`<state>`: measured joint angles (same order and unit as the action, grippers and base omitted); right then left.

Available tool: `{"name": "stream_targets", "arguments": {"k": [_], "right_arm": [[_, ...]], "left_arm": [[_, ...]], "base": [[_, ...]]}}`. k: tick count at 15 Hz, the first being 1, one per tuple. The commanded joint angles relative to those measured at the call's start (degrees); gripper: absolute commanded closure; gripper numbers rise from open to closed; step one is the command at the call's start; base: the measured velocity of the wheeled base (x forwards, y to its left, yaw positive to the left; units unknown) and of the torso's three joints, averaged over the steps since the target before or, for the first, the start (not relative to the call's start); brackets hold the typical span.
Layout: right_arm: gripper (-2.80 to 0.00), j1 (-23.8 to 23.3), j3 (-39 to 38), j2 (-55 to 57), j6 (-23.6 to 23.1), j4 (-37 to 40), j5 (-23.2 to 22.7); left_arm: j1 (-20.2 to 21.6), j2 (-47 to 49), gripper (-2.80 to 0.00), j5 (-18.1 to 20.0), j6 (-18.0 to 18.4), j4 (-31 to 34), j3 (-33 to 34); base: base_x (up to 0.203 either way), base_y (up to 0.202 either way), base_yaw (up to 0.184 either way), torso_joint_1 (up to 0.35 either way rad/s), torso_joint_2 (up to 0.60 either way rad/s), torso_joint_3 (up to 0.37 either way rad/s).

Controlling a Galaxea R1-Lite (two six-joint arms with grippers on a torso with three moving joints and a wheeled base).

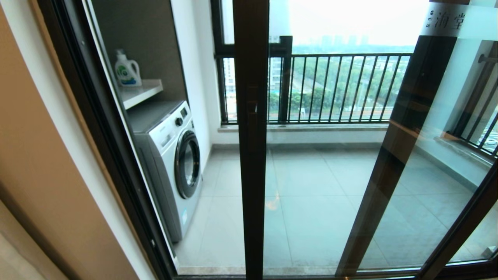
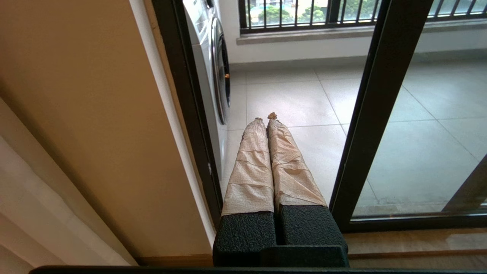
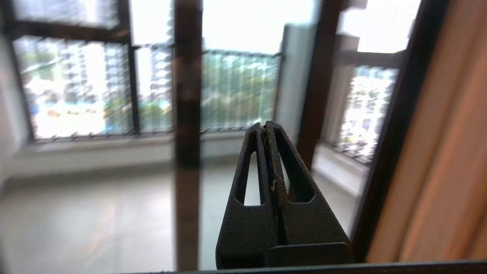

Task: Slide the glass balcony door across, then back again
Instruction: Close the slid door

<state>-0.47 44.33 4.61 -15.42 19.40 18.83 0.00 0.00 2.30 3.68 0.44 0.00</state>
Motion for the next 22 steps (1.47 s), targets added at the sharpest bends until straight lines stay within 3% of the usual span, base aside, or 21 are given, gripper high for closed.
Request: {"name": "stream_targets", "arguments": {"k": [1, 3, 4, 6, 8, 10, 12, 18, 22], "right_arm": [[0.00, 0.22, -8.99, -4.69, 2.40, 2.16, -11.18], [0.00, 0.26, -20.34, -4.63, 3.20, -0.37, -21.24], [0.00, 0.27, -26.26, -4.62, 2.72, -3.70, -24.01], [0.00, 0.31, -39.34, -4.61, 1.41, -17.03, -25.45], [0.00, 0.40, -44.99, -4.61, 3.78, -24.97, -23.31], [0.00, 0.45, -44.85, -4.56, 12.62, -21.41, -21.35], [0.00, 0.47, -44.89, -4.61, 10.72, -20.64, -21.10], [0.00, 0.47, -44.86, -4.61, 12.43, -20.81, -20.76], [0.00, 0.47, -44.86, -4.61, 12.43, -20.81, -20.76]], "left_arm": [[0.00, 0.09, 0.00, 0.07, 0.01, 0.00, 0.09], [0.00, 0.09, 0.00, 0.07, 0.01, 0.00, 0.09], [0.00, 0.09, 0.00, 0.07, 0.01, 0.00, 0.09], [0.00, 0.09, 0.00, -0.02, 0.01, 0.00, 0.09], [0.00, 0.09, 0.00, 0.07, 0.10, 0.00, 0.09], [0.00, 0.09, 0.00, 0.07, 0.01, 0.00, 0.09], [0.00, 0.09, 0.00, 0.07, 0.01, 0.00, 0.09], [0.00, 0.09, 0.00, 0.21, 1.01, 0.00, 0.09], [0.00, 0.09, 0.00, 0.07, -0.25, -0.18, 0.09]], "base": [[0.000, 0.000, 0.000, 0.000, 0.00, 0.000], [0.000, 0.000, 0.000, 0.000, 0.00, 0.000], [0.000, 0.000, 0.000, 0.000, 0.00, 0.000], [0.000, 0.000, 0.000, 0.000, 0.00, 0.000], [0.000, 0.000, 0.000, 0.000, 0.00, 0.000], [0.000, 0.000, 0.000, 0.000, 0.00, 0.000], [0.000, 0.000, 0.000, 0.000, 0.00, 0.000], [0.000, 0.000, 0.000, 0.000, 0.00, 0.000], [0.000, 0.000, 0.000, 0.000, 0.00, 0.000]]}}
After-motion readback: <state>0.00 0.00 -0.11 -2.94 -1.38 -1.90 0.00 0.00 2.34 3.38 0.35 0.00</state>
